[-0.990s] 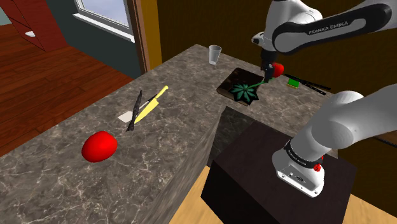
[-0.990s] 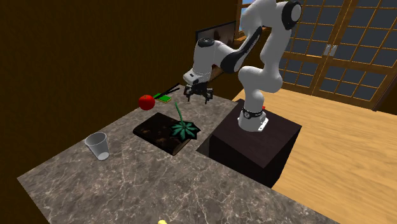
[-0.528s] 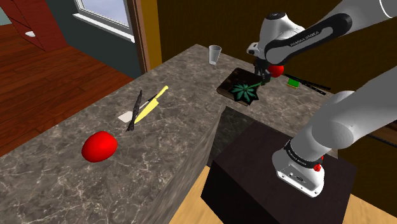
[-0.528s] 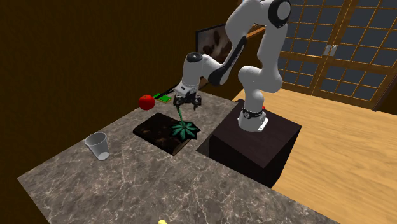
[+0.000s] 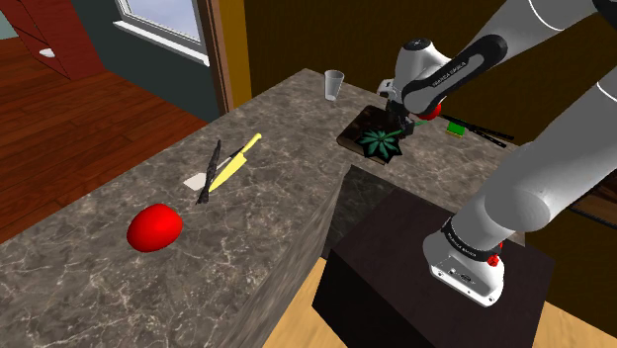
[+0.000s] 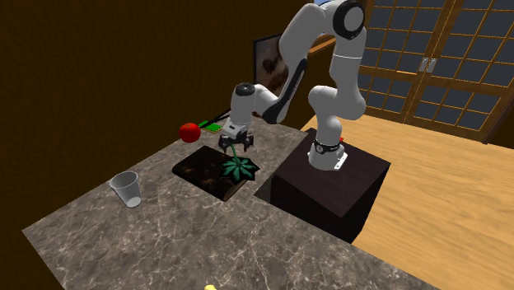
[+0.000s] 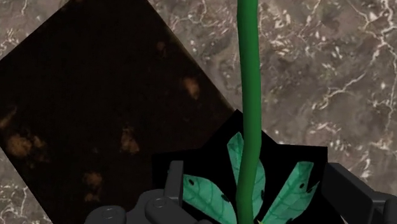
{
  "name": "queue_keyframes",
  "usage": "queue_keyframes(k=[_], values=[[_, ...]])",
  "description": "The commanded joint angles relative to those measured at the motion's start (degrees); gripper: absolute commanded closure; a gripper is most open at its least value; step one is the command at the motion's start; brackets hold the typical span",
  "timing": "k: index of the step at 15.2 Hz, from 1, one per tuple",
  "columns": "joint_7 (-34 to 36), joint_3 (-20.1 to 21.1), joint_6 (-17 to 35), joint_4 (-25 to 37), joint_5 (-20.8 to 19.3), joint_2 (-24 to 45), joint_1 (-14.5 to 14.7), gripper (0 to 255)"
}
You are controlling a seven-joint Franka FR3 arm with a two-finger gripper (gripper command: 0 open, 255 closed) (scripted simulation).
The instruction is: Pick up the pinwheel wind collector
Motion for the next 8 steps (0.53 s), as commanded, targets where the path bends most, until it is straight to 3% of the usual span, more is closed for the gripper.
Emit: queue_keyframes(k=[1,4,5,8], values=[[0.53,-0.17,2.07,-0.21,-0.26,1.86,-0.07,0],[0.96,-0.28,3.6,-0.31,-0.42,3.32,-0.14,0],[1.01,-0.25,3.53,-0.35,-0.46,3.22,-0.12,255],[1.04,-0.23,3.49,-0.34,-0.44,3.21,-0.1,255]])
